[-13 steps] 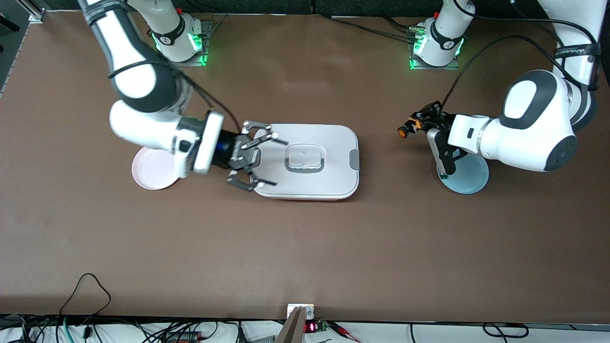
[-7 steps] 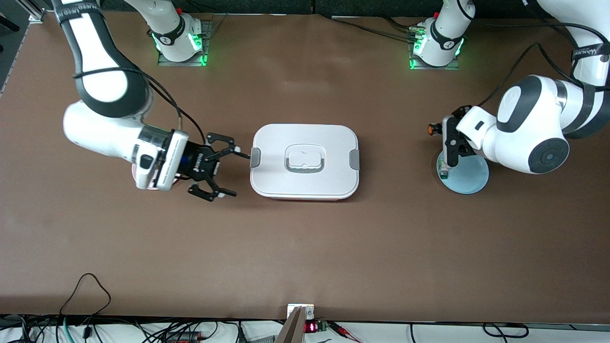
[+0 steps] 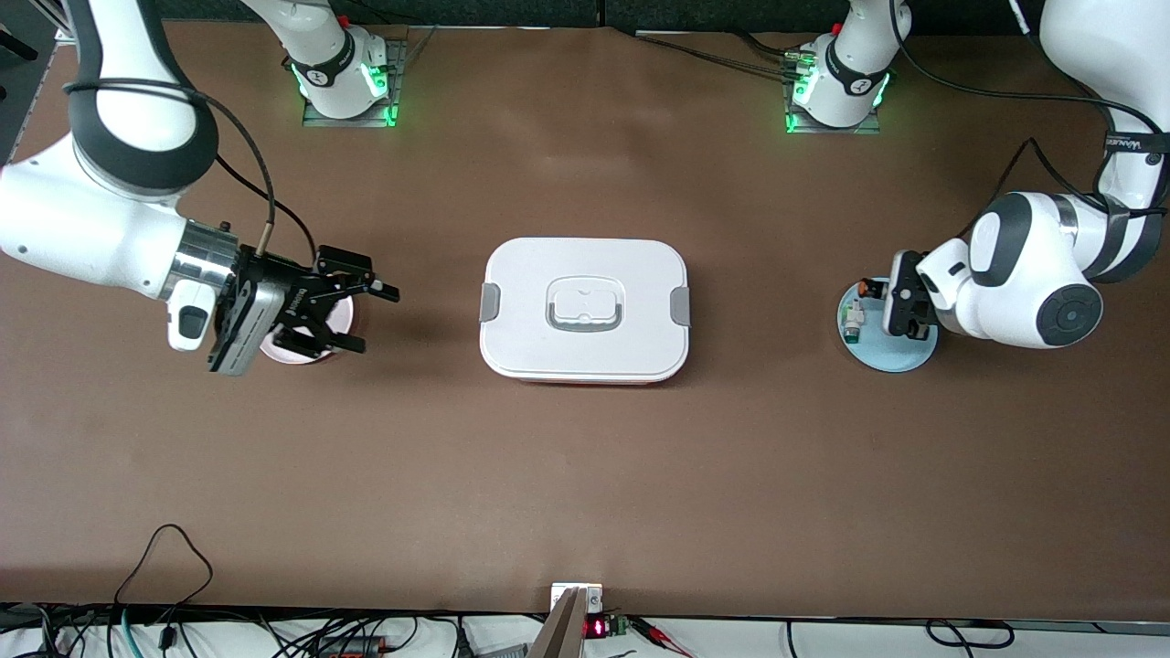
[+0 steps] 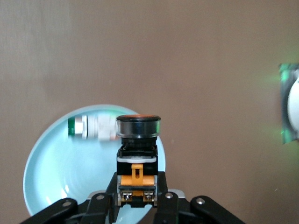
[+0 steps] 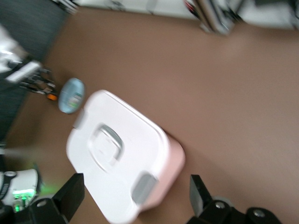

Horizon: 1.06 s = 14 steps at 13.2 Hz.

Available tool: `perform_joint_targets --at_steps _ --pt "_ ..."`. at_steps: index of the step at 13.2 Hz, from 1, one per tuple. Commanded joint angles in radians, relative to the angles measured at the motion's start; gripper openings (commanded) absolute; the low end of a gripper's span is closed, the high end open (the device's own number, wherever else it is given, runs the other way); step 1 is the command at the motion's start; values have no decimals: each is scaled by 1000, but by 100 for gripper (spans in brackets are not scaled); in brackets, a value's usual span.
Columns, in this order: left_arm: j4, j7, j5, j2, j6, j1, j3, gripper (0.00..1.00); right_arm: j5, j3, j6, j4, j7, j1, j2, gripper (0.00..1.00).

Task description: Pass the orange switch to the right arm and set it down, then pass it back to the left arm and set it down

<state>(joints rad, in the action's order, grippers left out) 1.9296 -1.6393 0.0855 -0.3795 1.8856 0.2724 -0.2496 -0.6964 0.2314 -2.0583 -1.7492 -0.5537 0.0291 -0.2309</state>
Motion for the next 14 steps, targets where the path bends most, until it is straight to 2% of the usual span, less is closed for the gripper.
perform_joint_targets --at_steps 1,4,7,9,10,14 --pt "95 -37 57 28 139 46 -11 3 170 11 58 -24 296 6 50 100" --pt "164 -37 118 22 292 82 -11 2 378 11 188 3 515 5 79 100" --pt "175 -39 145 -21 375 106 -11 1 547 12 352 72 751 0 99 100" --pt "177 -36 160 -65 431 125 -11 1 671 11 485 147 767 2 104 100" --pt "177 -33 160 -85 455 132 -11 1 727 9 504 164 759 3 116 100" --pt "177 -10 160 -128 507 131 -11 1 788 -99 492 172 765 11 130 100"
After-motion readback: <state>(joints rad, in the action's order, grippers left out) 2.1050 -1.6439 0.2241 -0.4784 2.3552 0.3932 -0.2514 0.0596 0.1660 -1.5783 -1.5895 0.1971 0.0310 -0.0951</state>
